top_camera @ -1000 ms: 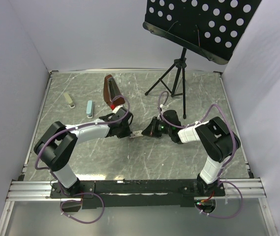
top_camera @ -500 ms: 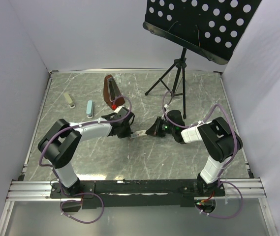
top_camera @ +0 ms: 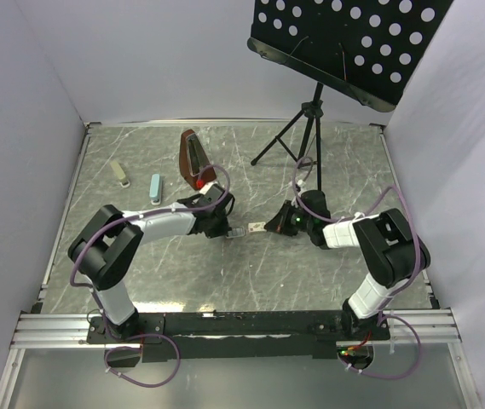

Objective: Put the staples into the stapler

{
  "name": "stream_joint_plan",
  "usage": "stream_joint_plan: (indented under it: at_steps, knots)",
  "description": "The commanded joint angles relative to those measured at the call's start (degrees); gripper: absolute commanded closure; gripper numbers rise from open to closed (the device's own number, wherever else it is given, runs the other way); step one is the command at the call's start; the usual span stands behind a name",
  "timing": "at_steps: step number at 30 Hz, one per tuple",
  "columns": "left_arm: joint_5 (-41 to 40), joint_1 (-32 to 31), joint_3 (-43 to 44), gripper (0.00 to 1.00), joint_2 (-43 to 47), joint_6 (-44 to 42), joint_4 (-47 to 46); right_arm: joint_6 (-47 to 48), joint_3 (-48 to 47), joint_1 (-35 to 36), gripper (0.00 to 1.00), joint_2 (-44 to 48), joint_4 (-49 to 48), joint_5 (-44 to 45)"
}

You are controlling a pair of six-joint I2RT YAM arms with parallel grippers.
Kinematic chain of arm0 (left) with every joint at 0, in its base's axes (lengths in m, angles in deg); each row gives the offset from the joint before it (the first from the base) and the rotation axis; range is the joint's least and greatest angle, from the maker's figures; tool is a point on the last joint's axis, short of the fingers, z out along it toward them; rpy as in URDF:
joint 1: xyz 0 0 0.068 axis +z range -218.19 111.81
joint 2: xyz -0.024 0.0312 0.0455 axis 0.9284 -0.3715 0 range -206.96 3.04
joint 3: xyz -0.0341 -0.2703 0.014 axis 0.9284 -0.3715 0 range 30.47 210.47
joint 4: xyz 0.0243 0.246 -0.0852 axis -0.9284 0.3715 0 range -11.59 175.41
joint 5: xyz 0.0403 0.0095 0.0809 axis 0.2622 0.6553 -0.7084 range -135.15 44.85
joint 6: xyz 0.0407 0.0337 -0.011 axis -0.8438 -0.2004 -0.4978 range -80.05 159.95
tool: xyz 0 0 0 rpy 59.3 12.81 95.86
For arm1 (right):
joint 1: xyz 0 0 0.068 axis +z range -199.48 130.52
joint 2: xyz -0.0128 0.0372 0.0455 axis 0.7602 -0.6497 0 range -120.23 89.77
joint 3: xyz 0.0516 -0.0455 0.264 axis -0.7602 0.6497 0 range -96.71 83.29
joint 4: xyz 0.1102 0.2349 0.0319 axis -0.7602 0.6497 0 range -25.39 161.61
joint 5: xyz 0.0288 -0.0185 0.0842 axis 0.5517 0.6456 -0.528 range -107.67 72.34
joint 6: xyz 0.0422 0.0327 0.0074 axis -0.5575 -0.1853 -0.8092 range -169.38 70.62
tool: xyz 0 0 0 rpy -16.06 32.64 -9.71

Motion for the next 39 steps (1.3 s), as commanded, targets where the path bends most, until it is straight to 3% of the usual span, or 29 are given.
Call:
stream_joint_plan:
  at_steps: [1, 10, 17, 21, 28, 31, 33, 39]
  knots:
    - [1.2, -0.5, 2.9, 0.99, -1.3, -0.6, -2.4, 1.9, 1.6, -2.2, 1.0, 3.9, 0.7, 2.7]
    - [1.2, -2.4, 6.7, 0.99, -3.7, -0.5, -1.3, 1.7, 3.4, -4.9, 0.99, 7.3, 3.6, 6.5]
    - [-1.0, -2.4, 5.5, 0.83, -3.2, 0.6, -0.2, 2.8, 3.6, -4.9, 0.74, 9.3, 6.2, 9.2]
    - [-2.2, -2.2, 4.2, 0.73, -2.1, 0.6, -0.4, 3.0, 3.7, -4.9, 0.69, 10.3, 7.2, 10.0]
    - [-3.8, -0.5, 1.7, 0.71, 2.4, 0.6, 0.4, 4.2, 4.0, -4.8, 0.5, 15.3, 11.1, 12.1]
    - [-4.6, 1.9, -0.3, 0.63, 7.0, -0.2, 1.0, 5.8, 3.4, -4.8, 0.4, 19.9, 15.2, 14.5]
    - [-4.9, 3.9, -1.0, 0.51, 9.4, -1.2, 1.6, 6.6, 3.0, -4.9, 0.34, 23.8, 18.7, 16.5]
    - [-4.4, 9.3, -3.6, 0.3, 18.6, -2.7, 2.9, 10.8, -0.6, -4.8, 0.11, 33.7, 29.8, 21.0]
